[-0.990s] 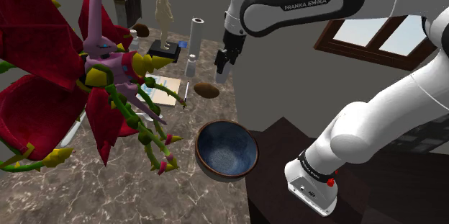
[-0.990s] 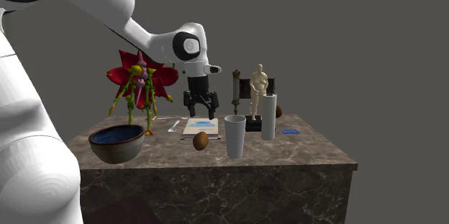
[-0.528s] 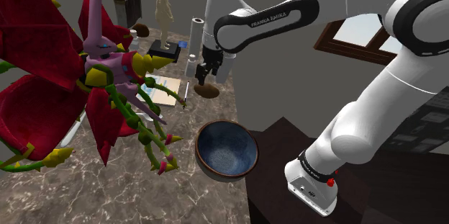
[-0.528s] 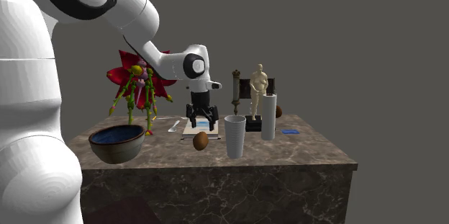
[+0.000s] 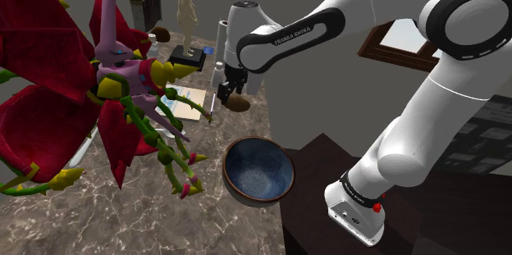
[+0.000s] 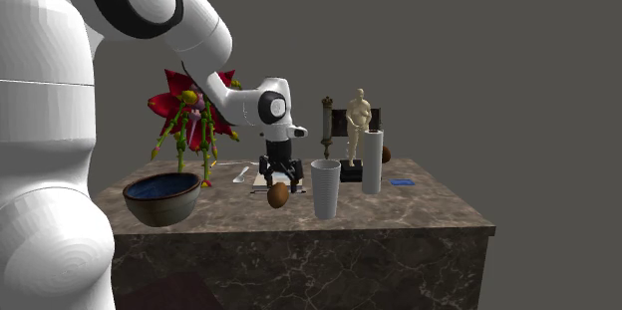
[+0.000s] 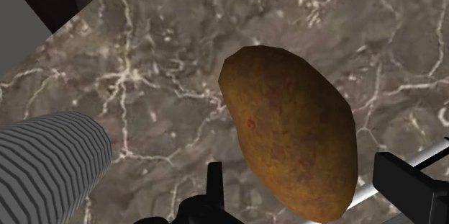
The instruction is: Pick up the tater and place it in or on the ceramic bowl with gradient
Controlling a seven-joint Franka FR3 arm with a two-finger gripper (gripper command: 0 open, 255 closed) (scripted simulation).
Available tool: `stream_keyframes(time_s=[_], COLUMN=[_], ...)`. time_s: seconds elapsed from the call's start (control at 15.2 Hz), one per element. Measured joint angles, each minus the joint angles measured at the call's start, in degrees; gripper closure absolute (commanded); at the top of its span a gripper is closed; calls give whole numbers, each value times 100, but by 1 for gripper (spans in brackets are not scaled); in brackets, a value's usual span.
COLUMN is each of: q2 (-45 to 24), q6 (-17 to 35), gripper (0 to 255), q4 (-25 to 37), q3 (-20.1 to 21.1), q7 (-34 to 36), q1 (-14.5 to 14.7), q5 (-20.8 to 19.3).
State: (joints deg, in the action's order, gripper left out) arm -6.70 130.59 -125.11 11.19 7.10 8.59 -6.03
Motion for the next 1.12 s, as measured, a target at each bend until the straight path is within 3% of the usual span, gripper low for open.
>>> stream_keyframes(time_s=[0.46, 0.53, 1.12], q2=[-50, -50, -48], q6=[117, 118, 122], gripper=[0, 255, 255], q4=[-65, -66, -66], q3=[-3, -3, -5], q7=[24, 24, 24], q1=[3, 3, 2], q5=[-23, -23, -24])
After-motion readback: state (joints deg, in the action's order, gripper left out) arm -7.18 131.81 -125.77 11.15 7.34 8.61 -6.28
